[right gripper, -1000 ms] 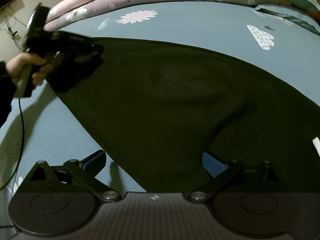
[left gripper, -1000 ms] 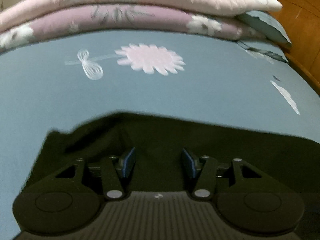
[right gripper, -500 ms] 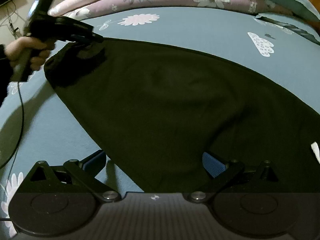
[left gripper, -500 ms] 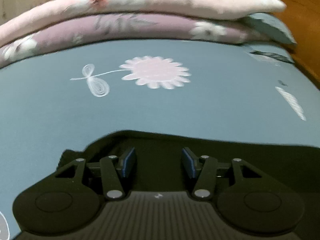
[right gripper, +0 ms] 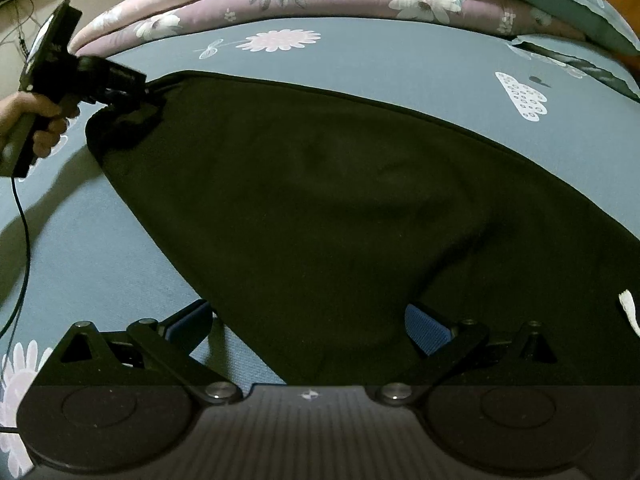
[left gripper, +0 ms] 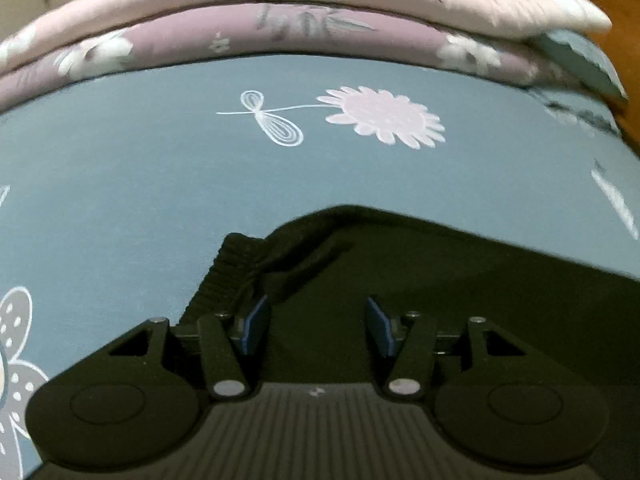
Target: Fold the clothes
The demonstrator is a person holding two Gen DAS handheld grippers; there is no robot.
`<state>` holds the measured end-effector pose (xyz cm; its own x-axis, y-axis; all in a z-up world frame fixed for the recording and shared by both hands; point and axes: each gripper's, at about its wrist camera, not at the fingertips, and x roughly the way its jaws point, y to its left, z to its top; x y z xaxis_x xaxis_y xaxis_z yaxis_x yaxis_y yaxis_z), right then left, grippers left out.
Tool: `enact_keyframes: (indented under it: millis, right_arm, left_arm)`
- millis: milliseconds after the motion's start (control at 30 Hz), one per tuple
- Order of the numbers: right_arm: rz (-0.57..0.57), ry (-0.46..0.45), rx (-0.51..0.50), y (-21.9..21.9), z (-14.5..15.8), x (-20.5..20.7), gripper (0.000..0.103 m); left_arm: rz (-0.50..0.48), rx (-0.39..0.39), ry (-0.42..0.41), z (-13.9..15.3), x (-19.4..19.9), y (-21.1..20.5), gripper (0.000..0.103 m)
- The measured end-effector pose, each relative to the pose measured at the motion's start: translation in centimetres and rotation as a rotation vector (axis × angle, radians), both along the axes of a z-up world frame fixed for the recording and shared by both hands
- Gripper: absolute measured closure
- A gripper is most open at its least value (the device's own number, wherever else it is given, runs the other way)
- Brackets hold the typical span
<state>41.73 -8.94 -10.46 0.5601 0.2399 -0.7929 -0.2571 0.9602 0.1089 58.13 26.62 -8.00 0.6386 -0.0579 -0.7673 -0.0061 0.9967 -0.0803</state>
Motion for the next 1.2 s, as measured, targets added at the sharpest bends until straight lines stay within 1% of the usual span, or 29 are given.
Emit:
enact_keyframes:
  millis: [100, 167, 233, 300, 400, 467, 533, 633, 733, 767, 833, 900, 933, 967, 1000, 1067, 1200]
  right_arm:
    - [0.001, -0.005, -0.008, 0.2, -0.1, -0.1, 0.000]
    - [0.002, -0.008, -0.019, 0.4, -0.1, -0.2, 0.000]
    - [0.004, -0.011, -0.033, 0.6, -0.1, -0.2, 0.000]
    - [0.004, -0.015, -0.042, 0.7, -0.2, -0.3, 0.000]
    - [0.005, -0.018, -0.049, 0.8, -0.2, -0.4, 0.000]
    - [-0.004, -0.006, -0.041, 0.7, 0.1, -0.3, 0.000]
    - [-0.020, 0.013, -0.021, 0.5, 0.6, -0.2, 0.000]
    - [-0.086, 0.003, 0.079, -0.6, 1.7, -0.5, 0.000]
    - [-0.125, -0.017, 0.104, -0.5, 2.2, -0.8, 0.000]
    - [-0.127, -0.025, 0.116, -0.4, 2.4, -1.0, 0.000]
    - [-0.083, -0.041, 0.154, 0.5, 2.8, -1.5, 0.000]
    - [-0.043, -0.034, 0.178, 1.4, 2.5, -1.7, 0.000]
    - [-0.037, -0.013, 0.177, 1.8, 2.0, -1.6, 0.000]
    - [-0.036, 0.002, 0.171, 1.9, 1.5, -1.5, 0.000]
    - [-0.036, 0.016, 0.165, 2.0, 0.9, -1.4, 0.000]
    - [-0.025, 0.029, 0.156, 2.2, 0.6, -1.3, 0.000]
    - [-0.015, 0.026, 0.157, 2.1, 0.4, -1.3, 0.000]
  left_arm:
    - [-0.052, -0.002, -0.024, 1.1, -1.7, -1.7, 0.048]
    - [-0.124, -0.023, -0.037, 1.6, -3.3, -3.3, 0.046]
    - [-0.190, -0.020, -0.034, 1.7, -4.8, -5.1, 0.046]
    - [-0.242, 0.008, -0.029, 1.4, -6.3, -6.8, 0.045]
    - [-0.283, 0.068, -0.016, 0.5, -7.8, -8.5, 0.045]
    - [-0.274, 0.111, 0.021, -0.3, -8.4, -8.8, 0.045]
    - [-0.248, 0.138, 0.024, -0.3, -9.2, -8.7, 0.045]
    - [-0.283, 0.108, -0.033, 1.1, -10.7, -9.0, 0.044]
    - [-0.313, 0.147, -0.071, 1.6, -11.2, -10.3, 0.044]
    - [-0.325, 0.157, -0.081, 1.6, -11.4, -10.8, 0.044]
    - [-0.366, 0.154, -0.089, 1.4, -11.6, -11.6, 0.043]
    - [-0.371, 0.143, -0.052, 0.4, -10.8, -11.8, 0.042]
    - [-0.360, 0.143, -0.026, -0.2, -10.4, -11.9, 0.042]
    - [-0.340, 0.151, 0.001, -0.7, -10.0, -11.8, 0.039]
    - [-0.329, 0.151, 0.016, -1.0, -9.8, -11.7, 0.038]
    - [-0.331, 0.140, 0.016, -0.9, -9.9, -11.4, 0.036]
    - [-0.330, 0.146, 0.022, -1.1, -10.5, -11.3, 0.032]
